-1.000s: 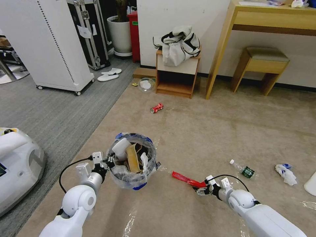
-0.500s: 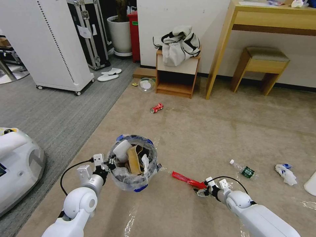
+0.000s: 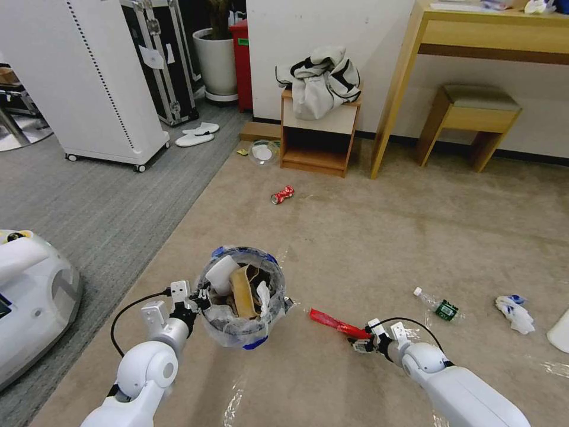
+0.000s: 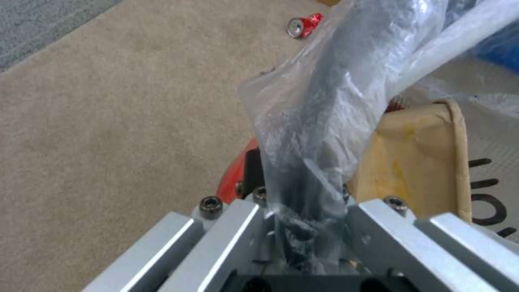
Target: Pick up the trash bin and place the garbage on the floor into it.
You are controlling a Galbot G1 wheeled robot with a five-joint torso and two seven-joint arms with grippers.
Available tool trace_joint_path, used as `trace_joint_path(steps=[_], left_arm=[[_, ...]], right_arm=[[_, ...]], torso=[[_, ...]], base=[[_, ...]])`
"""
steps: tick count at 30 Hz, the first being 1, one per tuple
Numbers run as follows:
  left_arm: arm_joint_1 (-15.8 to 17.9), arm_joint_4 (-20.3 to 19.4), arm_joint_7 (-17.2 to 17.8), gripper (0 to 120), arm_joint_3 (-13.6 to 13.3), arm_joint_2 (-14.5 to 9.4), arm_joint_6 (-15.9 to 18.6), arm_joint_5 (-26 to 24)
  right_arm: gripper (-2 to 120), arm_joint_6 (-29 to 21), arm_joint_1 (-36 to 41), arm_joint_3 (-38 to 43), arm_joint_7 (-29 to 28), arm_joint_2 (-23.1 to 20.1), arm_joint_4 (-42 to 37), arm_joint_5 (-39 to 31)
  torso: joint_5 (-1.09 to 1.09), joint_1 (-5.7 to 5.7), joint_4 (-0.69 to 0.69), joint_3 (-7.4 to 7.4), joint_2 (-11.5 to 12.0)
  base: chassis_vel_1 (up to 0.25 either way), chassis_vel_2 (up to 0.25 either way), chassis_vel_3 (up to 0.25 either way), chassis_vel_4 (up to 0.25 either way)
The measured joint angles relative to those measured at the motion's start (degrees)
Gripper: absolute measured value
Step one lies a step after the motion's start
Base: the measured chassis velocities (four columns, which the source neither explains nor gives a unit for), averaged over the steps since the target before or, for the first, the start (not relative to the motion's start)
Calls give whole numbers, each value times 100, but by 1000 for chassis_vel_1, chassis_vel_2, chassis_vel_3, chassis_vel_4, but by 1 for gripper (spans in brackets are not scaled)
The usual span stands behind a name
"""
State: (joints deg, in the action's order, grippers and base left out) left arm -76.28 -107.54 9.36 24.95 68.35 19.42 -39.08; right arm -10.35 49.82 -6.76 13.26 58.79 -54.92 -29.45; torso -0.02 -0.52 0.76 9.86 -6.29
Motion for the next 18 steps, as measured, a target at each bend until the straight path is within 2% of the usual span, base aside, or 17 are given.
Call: trace_joint_path(steps=[1, 3, 6, 9, 11, 13, 14, 15, 17, 18], left_arm=[[0, 0, 0, 1, 0, 0, 0, 0], [-21, 0, -5, 1, -8, 20, -3, 25], [-26, 0, -6, 1, -9, 26, -5, 31], [-28, 0, -6, 1, -25, 34, -5, 42], [-27, 0, -6, 1, -26, 35, -6, 43], [-25, -1, -2, 1, -35, 36, -5, 45], [-25, -1, -2, 1, -35, 36, -5, 45], [-25, -2, 3, 1, -42, 36, -5, 47], [-24, -2, 5, 1, -44, 36, -5, 48], [-18, -2, 9, 1, -44, 36, -5, 49]], right_arm=[[73, 0, 0, 0, 0, 0, 0, 0], [60, 5, -1, 8, -12, 17, 18, 2], [56, 16, -2, 26, -15, 33, 46, 10], [40, 33, -12, 40, -20, 44, 93, 28], [36, 36, -13, 42, -20, 44, 95, 28], [25, 41, 5, 53, -25, 41, 71, 24], [25, 41, 5, 53, -25, 41, 71, 24], [17, 45, 32, 53, -29, 23, 32, 24], [15, 44, 41, 52, -32, 13, 16, 24], [8, 42, 70, 56, -37, -7, -23, 24]], torso=[[0, 0, 0, 0, 0], [-1, 0, 1, 0, 0], [-2, 0, 2, 0, 0], [-2, 0, 2, 0, 0], [-2, 0, 2, 0, 0], [5, 0, -4, 1, 0], [5, 0, -4, 1, 0], [6, 0, -4, 1, 0], [6, 0, -5, 1, 0], [6, 0, -3, 1, 0]], base=[[0, 0, 0, 0], [0, 0, 0, 0], [0, 0, 0, 0], [0, 0, 0, 0], [0, 0, 0, 0], [0, 0, 0, 0], [0, 0, 0, 0], [0, 0, 0, 0], [0, 0, 0, 0], [0, 0, 0, 0]])
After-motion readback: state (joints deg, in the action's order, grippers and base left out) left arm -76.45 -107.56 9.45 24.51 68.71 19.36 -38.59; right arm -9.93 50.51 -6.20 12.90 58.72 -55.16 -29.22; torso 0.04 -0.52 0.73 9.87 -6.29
